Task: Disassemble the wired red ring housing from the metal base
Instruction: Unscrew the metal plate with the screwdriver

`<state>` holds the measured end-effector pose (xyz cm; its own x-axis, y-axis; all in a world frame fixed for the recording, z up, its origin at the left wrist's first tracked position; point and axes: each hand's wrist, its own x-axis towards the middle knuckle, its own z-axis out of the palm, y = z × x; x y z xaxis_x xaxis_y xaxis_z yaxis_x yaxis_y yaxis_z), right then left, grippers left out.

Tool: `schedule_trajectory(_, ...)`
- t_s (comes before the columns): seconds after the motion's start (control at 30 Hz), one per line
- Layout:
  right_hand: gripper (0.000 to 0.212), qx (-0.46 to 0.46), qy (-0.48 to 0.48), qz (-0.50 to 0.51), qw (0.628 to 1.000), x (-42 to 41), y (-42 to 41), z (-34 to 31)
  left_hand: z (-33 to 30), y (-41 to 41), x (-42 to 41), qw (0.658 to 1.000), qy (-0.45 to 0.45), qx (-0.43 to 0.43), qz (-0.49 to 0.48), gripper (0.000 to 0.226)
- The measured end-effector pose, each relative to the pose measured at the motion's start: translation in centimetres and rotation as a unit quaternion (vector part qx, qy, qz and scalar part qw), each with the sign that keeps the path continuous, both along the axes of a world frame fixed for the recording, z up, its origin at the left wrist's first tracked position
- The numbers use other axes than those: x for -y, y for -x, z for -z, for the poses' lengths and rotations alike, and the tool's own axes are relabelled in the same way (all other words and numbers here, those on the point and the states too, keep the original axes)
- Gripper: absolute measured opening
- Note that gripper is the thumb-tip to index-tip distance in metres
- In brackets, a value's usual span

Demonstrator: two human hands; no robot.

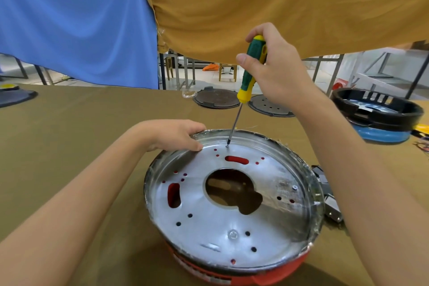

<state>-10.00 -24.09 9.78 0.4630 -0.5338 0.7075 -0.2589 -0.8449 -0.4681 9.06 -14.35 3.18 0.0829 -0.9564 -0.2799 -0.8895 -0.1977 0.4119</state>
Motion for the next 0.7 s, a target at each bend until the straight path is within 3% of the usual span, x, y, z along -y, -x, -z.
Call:
schedule_trajectory(0.13,0.024,0.000,0.001,0.002,1.000,0.13,0.07,0.18,-0.03,-0.03,0.06,1.000,-0.008,0.009,-0.003,0.062)
schedule_trajectory(0.7,0.026,-0.001,0.001,-0.008,1.000,0.06,-0.08,0.22,0.24,-0.17,0.31,1.000,-0.020,0.013,-0.013,0.066)
